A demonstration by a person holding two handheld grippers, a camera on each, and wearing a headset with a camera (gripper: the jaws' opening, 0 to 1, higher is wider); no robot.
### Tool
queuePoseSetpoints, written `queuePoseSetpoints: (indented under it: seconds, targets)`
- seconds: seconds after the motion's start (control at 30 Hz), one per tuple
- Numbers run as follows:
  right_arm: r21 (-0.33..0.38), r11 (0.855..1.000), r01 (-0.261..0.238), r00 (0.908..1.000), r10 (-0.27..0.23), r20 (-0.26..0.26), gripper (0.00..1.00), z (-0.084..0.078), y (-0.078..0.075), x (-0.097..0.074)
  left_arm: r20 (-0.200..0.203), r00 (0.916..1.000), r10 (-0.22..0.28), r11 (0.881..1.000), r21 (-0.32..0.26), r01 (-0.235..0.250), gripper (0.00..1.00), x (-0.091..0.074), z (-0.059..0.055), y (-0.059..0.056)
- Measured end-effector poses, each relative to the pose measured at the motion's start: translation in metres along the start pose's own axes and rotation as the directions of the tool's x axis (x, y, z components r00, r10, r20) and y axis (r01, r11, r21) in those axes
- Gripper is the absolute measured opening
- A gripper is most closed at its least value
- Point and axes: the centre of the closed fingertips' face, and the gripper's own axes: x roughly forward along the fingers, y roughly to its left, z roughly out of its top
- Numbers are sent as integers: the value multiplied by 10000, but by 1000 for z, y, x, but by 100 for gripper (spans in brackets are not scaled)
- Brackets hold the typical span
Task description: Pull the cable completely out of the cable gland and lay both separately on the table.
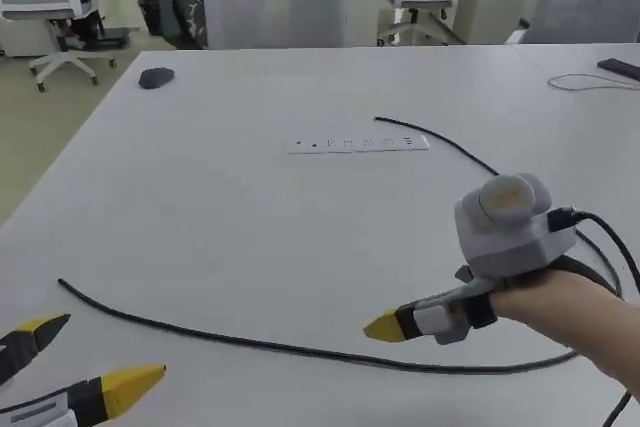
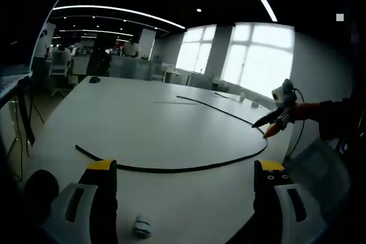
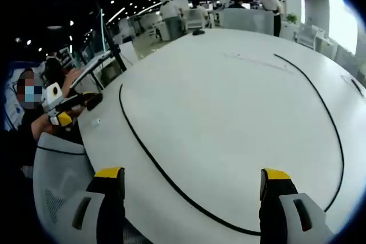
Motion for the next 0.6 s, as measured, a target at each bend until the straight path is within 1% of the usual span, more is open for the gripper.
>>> queuePoseSetpoints:
  seconds: [0.03,0.07,0.13,0.2,0.23,0.27,0.3,0.37,0.4,0.43,0.6]
  targets:
    - [75,10000,20,9999,-21,102,100,-5,-2,-3,-137,9999,58,9996,-277,-62,100,1,-2,-1]
    - [177,9998,58,9998,-61,204,100,-8,-4,-5,-148,9999,42,9997,-242,-45,100,1,-2,-2]
    - [443,9990,73,9995,-86,287,100,-16,-6,-9,-168,9998,112,9998,142,-110,100,2,-2,-5]
    - [539,9985,72,9992,-94,396,100,-20,-7,-11,-88,9999,81,9998,162,-80,100,2,0,-9]
    - [553,9985,54,9989,-79,453,100,-22,-7,-11,-109,9999,98,9999,116,-97,100,2,-1,-9]
    - [504,9987,28,9983,-57,586,100,-24,-7,-12,-186,9997,180,9998,46,-179,100,2,-2,-6]
    - [511,9987,-2,9982,-29,606,100,-25,-6,-13,-215,9995,217,9998,34,-216,100,2,-2,-6]
    - [271,9995,-170,9969,148,772,100,-24,-2,-14,-213,9993,302,9995,27,-302,100,0,-2,-7]
    - [253,9994,-257,9957,233,899,100,-23,0,-15,-270,9987,421,9990,128,-418,100,-1,-1,-7]
    - [321,9990,-319,9955,289,906,100,-23,1,-15,-295,9983,493,9984,306,-484,100,-2,0,-6]
    - [495,9975,-497,9936,444,1039,100,-23,1,-15,-320,9978,583,9978,331,-573,100,-1,5,-8]
